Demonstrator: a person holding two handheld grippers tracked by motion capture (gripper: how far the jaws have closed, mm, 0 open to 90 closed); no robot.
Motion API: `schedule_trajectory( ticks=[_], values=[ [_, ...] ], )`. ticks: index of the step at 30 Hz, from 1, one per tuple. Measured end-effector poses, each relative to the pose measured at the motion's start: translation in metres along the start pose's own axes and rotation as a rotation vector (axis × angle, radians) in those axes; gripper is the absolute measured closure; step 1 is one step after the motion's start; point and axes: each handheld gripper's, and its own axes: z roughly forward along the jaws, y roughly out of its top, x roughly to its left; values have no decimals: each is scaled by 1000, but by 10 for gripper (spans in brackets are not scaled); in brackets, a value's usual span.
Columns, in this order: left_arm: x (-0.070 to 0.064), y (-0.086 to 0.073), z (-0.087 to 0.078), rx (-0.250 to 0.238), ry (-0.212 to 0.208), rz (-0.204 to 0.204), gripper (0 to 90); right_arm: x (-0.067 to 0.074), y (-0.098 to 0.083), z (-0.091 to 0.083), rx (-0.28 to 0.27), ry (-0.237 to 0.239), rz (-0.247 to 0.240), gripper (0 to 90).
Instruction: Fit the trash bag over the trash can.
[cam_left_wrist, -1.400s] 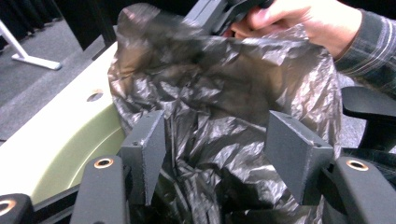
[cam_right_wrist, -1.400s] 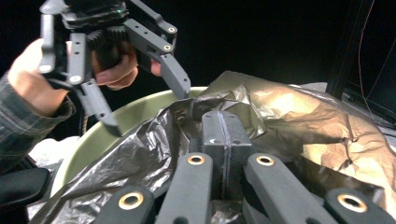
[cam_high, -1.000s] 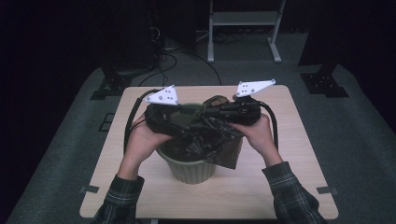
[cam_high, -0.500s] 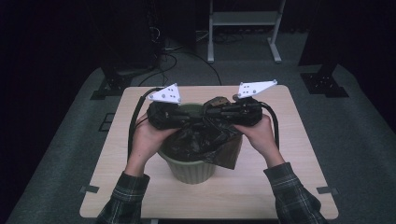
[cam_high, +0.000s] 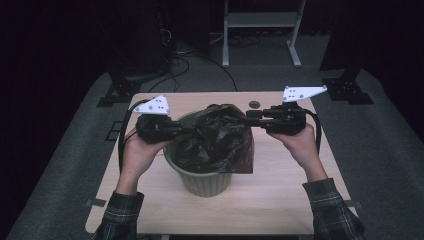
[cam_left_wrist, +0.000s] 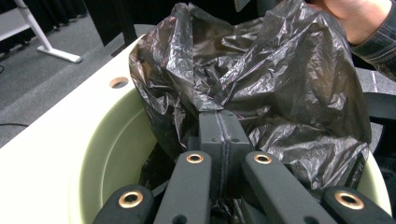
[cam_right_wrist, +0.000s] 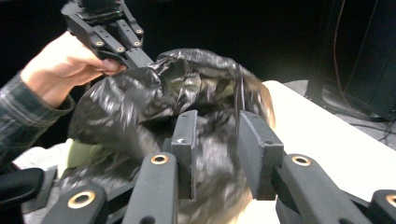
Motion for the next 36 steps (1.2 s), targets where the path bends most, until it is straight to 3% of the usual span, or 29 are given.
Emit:
schedule_trajectory(
  ticks=[8, 18, 20, 22, 24, 36],
  values=[
    [-4, -1, 4, 7, -18, 6, 900, -1, 2, -2, -25, -1, 21, 630],
    [-6, -3, 6, 8, -28, 4, 900, -5, -1, 25, 23, -20, 22, 646],
    [-6, -3, 5, 8, -27, 3, 900, -6, -2, 32, 46, -38, 15, 726],
    [-5, -4, 3, 13, -19, 2, 900, -5, -3, 39, 84, -80, 4, 861],
    [-4, -7, 0, 18, -5, -4, 900, -3, -4, 42, 104, -77, -13, 900],
    [9, -36, -42, 0, 84, -71, 900, 1, -6, 9, 70, -99, -32, 900]
  ],
)
